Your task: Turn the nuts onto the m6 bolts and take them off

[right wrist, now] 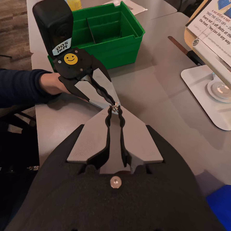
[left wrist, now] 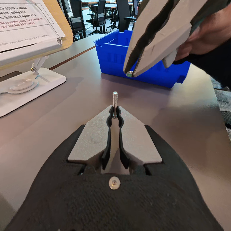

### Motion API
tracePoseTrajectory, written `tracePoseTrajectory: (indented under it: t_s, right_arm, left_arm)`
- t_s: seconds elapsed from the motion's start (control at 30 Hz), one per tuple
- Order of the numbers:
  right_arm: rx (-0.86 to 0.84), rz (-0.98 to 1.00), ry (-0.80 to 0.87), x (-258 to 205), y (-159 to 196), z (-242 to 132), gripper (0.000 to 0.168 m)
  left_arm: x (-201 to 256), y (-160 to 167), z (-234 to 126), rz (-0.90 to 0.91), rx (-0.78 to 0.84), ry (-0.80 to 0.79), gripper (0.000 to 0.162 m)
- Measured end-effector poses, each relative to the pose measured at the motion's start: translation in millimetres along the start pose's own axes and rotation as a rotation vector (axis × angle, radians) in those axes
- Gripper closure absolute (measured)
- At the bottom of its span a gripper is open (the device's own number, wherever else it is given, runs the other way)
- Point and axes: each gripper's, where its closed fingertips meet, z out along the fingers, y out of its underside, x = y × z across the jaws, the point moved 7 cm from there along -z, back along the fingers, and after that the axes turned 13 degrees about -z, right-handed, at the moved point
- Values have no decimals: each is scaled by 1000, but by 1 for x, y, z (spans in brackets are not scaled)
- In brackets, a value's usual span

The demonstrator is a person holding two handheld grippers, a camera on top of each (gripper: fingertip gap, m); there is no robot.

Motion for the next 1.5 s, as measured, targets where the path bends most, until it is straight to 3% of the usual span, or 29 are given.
tracePoseTrajectory:
  t_s: [0.47,1.5]
  right_arm:
    - [-175,55,-53,4,-10,20,161]
    - [-208,52,-39,2,-7,26,161]
  left_arm:
    - [5,-1,0,26,6,-3,159]
    - [6,0,1,16,-27,2,159]
